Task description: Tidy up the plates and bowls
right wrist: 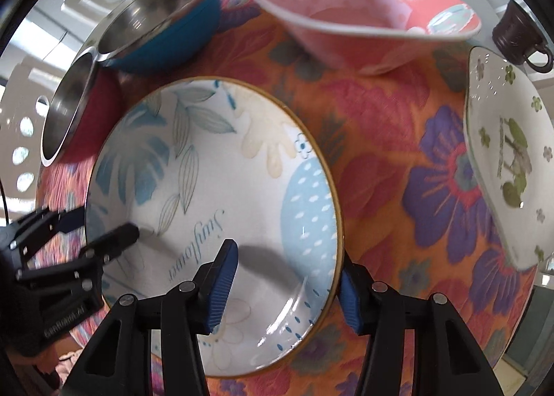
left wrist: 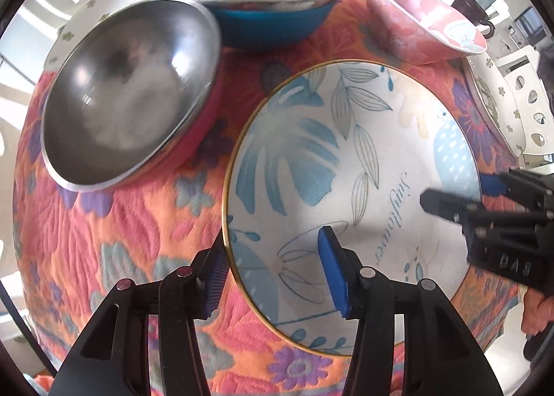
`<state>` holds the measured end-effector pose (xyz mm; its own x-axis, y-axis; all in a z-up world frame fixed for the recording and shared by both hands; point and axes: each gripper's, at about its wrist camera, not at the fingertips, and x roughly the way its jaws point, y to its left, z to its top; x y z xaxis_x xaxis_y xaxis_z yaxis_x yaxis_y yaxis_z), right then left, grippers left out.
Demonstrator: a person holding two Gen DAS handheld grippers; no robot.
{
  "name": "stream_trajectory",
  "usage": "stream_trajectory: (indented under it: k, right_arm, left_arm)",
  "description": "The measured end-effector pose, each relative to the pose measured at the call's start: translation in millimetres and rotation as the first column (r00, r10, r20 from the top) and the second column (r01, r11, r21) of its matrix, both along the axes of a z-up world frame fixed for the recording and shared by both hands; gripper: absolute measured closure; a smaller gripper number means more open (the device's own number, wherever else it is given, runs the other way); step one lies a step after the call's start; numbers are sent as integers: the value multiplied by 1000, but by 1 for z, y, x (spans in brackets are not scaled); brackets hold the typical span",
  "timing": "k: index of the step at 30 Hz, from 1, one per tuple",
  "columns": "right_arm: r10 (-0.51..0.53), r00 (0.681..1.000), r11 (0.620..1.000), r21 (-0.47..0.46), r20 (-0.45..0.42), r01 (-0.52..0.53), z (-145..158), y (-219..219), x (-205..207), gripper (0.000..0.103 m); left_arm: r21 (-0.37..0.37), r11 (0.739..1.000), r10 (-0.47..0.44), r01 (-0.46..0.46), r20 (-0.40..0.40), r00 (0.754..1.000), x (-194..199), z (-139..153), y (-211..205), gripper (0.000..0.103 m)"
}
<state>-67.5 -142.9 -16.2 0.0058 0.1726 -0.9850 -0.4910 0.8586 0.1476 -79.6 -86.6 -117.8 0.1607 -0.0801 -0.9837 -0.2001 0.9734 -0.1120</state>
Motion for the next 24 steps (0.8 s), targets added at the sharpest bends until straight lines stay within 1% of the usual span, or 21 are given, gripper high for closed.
stream_trajectory:
  k: [2,6,7,10,11,13,14,17,19,20,22,24]
  right_arm:
    - [11,1000,1000,1,-9,-11,-4,2,-12,51]
    - [41,999,999,4,-25,-41,-9,4,-28,51]
    - [52,998,999,5,-27,-52,-14,-2,-40,51]
    - [91,995,996,5,-36,-91,-21,-4,-70,51]
    - [100,994,995,9,-42,-100,-23,-5,-75,51]
    - [118,992,993,15,-49,-117,-26,-5,-85,51]
    - [130,990,992,19,-55,-129,-28,-5,-90,51]
    - [159,985,987,26,-62,-158,-28,3,-101,51]
    - [176,982,984,31,-68,-174,-30,4,-107,51]
    - [182,981,983,34,-68,-180,-30,5,-108,51]
    - [192,979,981,36,-71,-190,-30,9,-116,51]
    - [193,978,981,34,-75,-190,-23,26,-119,50]
  left_arm:
    - [-4,1000,3,-3,0,1000,-7,2,3,56]
    - [-1,1000,7,-7,-9,1000,-33,3,15,56]
    - [-3,1000,12,-12,-12,1000,-41,4,19,56]
    - [-3,1000,15,-15,-14,1000,-61,4,19,56]
    - [-4,1000,20,-20,-15,1000,-73,6,26,56]
    - [0,999,44,-44,-18,999,-83,6,30,56]
    - [6,998,60,-60,-20,998,-106,7,29,56]
    - [6,995,100,-99,-28,995,-109,4,28,56]
    - [-1,993,114,-114,-32,993,-128,5,38,56]
    - [-2,993,121,-121,-33,992,-151,7,47,56]
    - [-2,992,126,-127,-35,991,-173,9,57,56]
    - [1,992,124,-124,-35,992,-192,10,60,56]
